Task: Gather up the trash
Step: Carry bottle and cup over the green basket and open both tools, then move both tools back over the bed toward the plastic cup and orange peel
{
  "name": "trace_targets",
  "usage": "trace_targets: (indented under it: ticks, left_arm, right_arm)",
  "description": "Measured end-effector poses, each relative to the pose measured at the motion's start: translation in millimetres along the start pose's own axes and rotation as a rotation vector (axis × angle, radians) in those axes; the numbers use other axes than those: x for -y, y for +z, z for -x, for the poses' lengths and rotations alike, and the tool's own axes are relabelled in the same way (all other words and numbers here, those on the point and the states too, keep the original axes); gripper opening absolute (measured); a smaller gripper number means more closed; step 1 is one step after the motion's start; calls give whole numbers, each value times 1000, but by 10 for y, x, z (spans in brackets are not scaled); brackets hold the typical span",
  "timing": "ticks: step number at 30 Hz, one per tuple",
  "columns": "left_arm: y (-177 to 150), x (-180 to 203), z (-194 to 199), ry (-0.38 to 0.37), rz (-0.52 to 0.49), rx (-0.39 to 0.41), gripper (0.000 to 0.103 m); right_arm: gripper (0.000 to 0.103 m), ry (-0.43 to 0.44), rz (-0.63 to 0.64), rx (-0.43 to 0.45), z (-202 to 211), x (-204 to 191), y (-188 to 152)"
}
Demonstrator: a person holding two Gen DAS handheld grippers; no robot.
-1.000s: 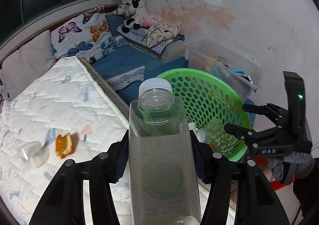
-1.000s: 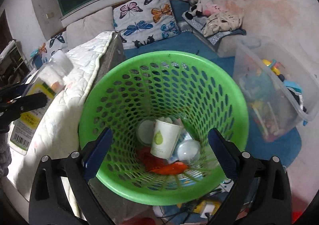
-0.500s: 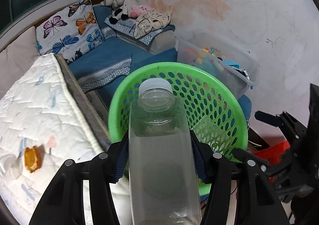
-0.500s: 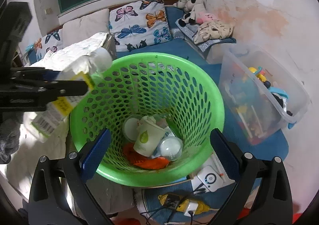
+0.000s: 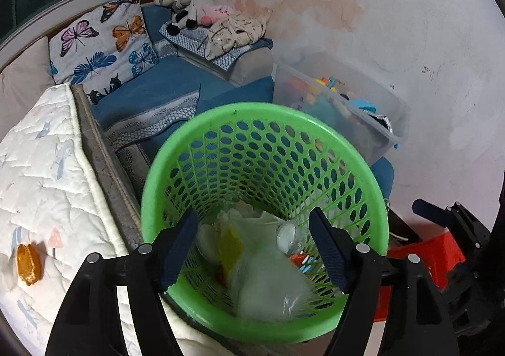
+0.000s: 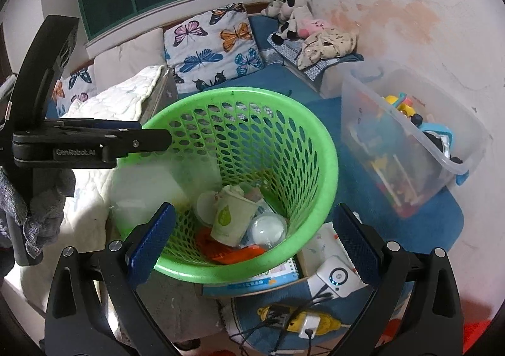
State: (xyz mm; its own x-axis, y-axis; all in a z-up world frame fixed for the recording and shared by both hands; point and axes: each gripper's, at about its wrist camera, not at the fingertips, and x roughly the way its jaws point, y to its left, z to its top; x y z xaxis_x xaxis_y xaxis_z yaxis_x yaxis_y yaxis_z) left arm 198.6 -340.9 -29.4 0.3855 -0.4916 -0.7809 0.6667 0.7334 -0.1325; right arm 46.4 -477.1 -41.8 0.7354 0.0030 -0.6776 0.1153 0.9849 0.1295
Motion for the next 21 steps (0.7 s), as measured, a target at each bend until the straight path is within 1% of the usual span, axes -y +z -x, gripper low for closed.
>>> trace_targets:
  ticks: [5,10,15,21]
  left_arm:
    - [-87,-93,195,25,5,33,70]
    - [-261,-302,439,64,36,59,70]
    - [-467,-617,687,121,80,82,70]
    - [-662,-1091,977,217,142,114,70]
  right_arm:
    - [98,34,6,12,26,-112,-1]
    - [99,61,41,9,0,-304,17]
    - [99,91,82,1,-33,-523,31]
    - [99,142,139,-2,-84,-857,86]
